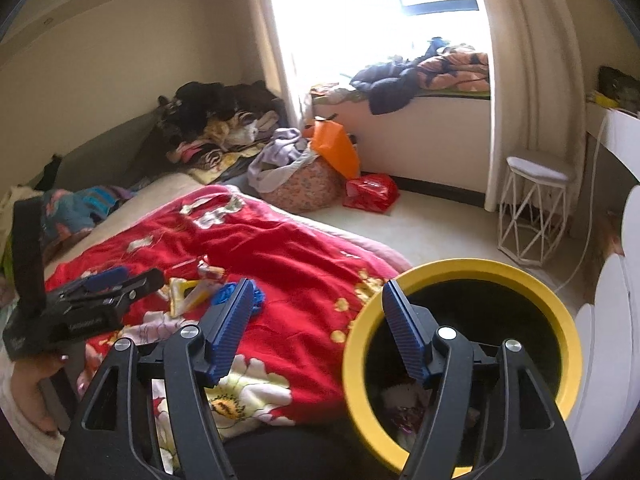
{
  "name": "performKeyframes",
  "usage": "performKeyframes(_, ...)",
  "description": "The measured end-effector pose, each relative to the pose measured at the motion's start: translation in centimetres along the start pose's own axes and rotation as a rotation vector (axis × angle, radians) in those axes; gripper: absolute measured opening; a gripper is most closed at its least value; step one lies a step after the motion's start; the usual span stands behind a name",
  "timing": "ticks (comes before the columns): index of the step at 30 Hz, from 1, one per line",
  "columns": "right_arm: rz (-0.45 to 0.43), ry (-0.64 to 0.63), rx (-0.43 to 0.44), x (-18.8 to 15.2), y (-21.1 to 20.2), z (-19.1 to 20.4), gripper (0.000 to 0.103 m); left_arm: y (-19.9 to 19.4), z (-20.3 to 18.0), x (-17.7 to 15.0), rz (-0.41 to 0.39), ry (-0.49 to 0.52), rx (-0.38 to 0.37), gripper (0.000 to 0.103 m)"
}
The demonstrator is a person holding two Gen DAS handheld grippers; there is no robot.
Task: Collect trash
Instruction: 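Move both tools back over the wrappers on the bedspread, then grasp the purple-edged clear wrapper with the left tool while the right tool grasps the red wrapper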
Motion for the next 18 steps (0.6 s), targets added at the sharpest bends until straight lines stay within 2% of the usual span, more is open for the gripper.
performKeyframes(7, 0.040, -0.006, 0.104, 0.5, 2.6, 3.4, 0.064, 0.1, 4.7, 1.5, -0.023, -0.082, 0.060, 0.092)
performKeyframes(18, 0.125, -0.072, 0.185, 0.8, 8.5, 8.1, 0.064, 1.0, 11.6, 1.5, -0.012, -0.211, 0.151, 0.092)
Point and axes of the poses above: each gripper's, at about its wrist camera, not at the fingertips, and y roughly the way its jaws point, z to its left, x to its top, the point moved 9 cm from there along y, roughly the way its jaws point, and after that the axes turned 8 degrees about -y, right-handed, at the moved point
